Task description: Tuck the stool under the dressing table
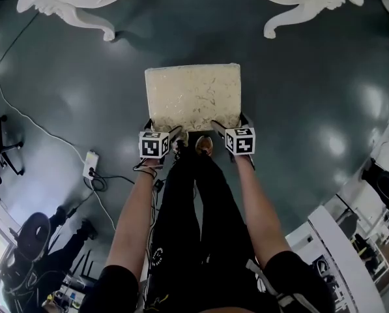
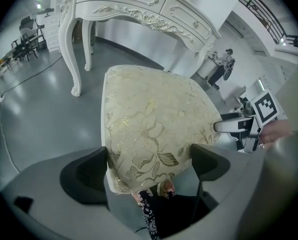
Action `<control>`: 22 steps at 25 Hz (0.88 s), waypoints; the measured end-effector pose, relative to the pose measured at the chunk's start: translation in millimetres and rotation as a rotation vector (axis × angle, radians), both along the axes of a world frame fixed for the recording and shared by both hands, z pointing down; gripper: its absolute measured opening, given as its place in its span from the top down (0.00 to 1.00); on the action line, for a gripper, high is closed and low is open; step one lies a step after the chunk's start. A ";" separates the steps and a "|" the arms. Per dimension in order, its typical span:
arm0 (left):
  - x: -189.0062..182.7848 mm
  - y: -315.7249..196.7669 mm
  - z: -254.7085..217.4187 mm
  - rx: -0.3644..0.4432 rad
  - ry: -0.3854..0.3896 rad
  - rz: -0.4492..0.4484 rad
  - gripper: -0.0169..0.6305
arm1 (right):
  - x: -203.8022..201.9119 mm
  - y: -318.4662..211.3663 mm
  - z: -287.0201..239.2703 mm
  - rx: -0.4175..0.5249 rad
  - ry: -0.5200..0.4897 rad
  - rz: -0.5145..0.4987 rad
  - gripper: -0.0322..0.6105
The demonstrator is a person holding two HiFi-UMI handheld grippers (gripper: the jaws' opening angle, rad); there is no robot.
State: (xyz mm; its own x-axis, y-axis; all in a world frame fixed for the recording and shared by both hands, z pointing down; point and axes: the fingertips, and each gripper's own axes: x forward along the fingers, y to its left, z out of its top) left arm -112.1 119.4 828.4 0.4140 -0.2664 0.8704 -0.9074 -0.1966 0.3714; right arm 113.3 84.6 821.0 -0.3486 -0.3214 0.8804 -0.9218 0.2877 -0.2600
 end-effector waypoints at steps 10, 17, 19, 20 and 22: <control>-5.1 -33.1 3.0 0.045 -0.025 -0.012 0.17 | -3.9 -26.0 0.9 0.021 0.006 0.035 0.11; 2.2 -81.4 2.4 0.064 -0.036 -0.056 0.17 | 4.2 -81.2 1.1 0.056 -0.008 0.011 0.11; 4.6 -90.0 2.5 0.062 -0.039 -0.081 0.17 | 5.8 -94.3 1.9 0.061 -0.012 -0.001 0.11; 5.7 -95.2 2.8 0.062 -0.039 -0.094 0.17 | 6.6 -101.2 2.3 0.063 -0.013 -0.007 0.11; 7.8 -105.6 3.5 0.058 -0.041 -0.120 0.17 | 7.9 -115.6 2.9 0.064 -0.013 -0.022 0.11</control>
State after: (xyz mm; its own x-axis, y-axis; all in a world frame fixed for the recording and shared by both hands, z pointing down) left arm -104.3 13.7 831.9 0.3410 -0.3620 0.8676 -0.9397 -0.1062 0.3251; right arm 121.2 -31.1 824.0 -0.3672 -0.3695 0.8536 -0.9119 0.3240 -0.2521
